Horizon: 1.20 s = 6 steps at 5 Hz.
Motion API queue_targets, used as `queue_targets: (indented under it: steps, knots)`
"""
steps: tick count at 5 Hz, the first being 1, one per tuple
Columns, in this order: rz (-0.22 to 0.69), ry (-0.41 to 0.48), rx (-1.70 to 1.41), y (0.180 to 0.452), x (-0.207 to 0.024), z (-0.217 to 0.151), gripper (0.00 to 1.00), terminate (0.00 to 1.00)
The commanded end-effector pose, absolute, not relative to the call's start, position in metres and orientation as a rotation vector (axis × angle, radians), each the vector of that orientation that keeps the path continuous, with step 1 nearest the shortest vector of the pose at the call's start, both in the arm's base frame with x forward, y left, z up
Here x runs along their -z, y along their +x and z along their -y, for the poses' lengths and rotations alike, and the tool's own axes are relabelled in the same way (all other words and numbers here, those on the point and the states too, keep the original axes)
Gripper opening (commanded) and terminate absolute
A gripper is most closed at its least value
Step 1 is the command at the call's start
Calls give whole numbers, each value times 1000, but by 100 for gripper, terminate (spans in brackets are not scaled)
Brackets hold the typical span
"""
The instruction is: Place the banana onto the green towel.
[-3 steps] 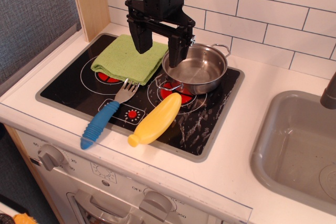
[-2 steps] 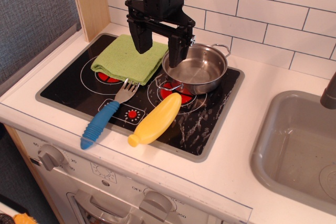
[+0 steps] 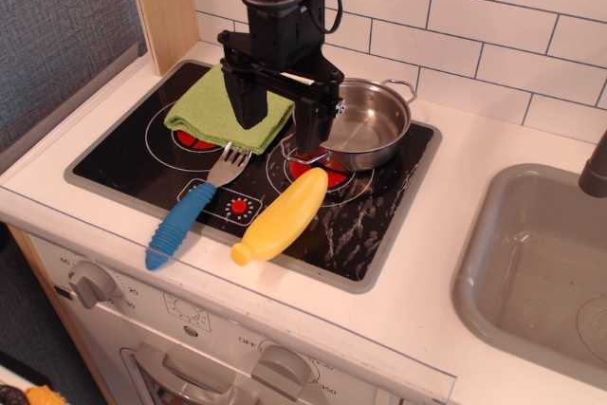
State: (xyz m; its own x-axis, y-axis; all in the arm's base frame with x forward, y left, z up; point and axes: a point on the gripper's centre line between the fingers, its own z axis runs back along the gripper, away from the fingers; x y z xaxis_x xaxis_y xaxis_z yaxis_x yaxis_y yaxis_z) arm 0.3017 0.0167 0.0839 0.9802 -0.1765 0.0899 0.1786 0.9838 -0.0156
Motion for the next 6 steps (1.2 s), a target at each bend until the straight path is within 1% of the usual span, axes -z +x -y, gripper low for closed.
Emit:
queue_targets:
  steps: [1,2,4,5,6]
  knots:
    - [142,-9,238,261,-88,5,100,0]
    - [99,22,203,257,-58,5,100,0]
    - [57,114,173,258,0,6,100,0]
    - [54,107,175,257,6,6,100,0]
    - [100,94,206,258,-10,11,0,0]
